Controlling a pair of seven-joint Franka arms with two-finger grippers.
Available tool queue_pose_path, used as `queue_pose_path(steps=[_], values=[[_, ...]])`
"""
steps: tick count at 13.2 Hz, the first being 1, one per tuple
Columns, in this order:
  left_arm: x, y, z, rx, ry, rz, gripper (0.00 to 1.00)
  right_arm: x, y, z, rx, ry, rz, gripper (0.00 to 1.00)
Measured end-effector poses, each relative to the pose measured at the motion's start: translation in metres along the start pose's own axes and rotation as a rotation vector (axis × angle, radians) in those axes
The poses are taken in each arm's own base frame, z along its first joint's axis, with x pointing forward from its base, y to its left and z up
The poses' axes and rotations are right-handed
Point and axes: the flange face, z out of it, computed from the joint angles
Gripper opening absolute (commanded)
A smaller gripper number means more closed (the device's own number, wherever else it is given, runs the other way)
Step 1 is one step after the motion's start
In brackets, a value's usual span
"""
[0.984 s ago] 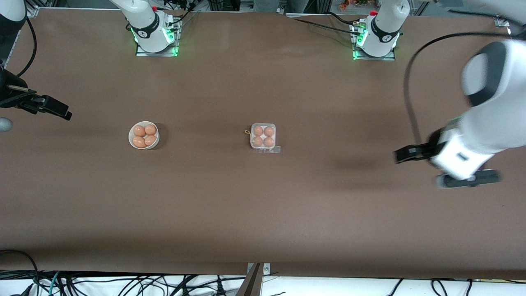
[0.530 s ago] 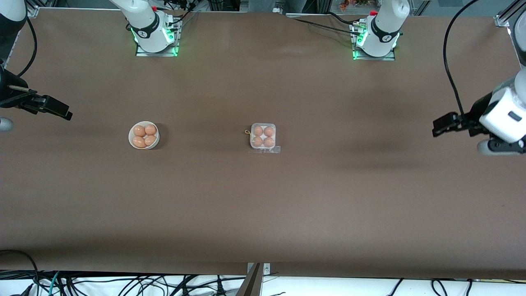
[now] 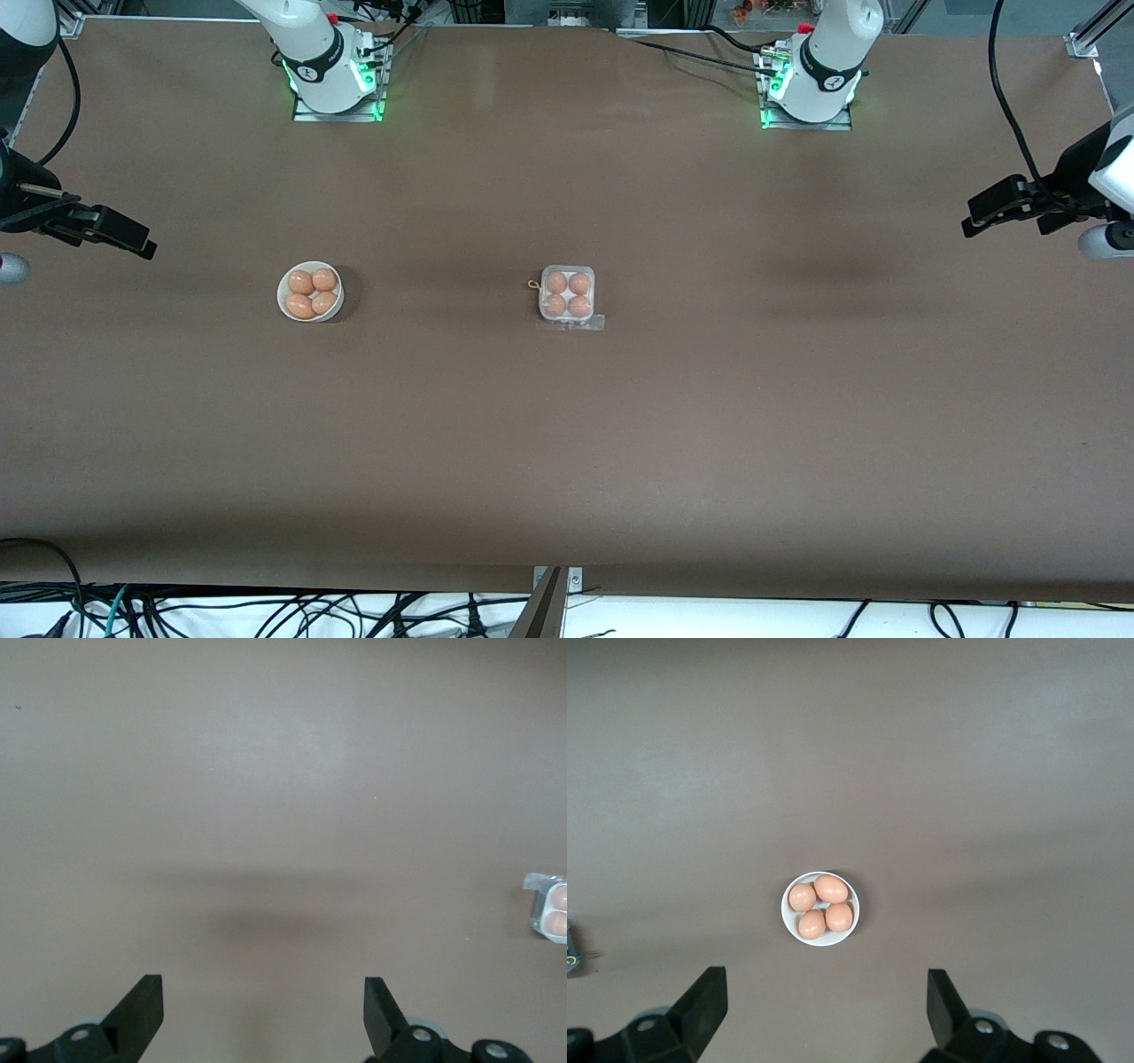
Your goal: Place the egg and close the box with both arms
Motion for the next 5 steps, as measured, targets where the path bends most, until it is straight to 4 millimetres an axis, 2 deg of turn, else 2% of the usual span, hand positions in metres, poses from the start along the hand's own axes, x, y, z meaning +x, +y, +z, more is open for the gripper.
queue_pose_path(steps=[5], values=[[-0.016, 0.003, 0.001, 0.017, -0.002, 0.02, 1.0, 0.0, 0.0, 0.0, 0.0, 0.0, 0.0, 1.0]])
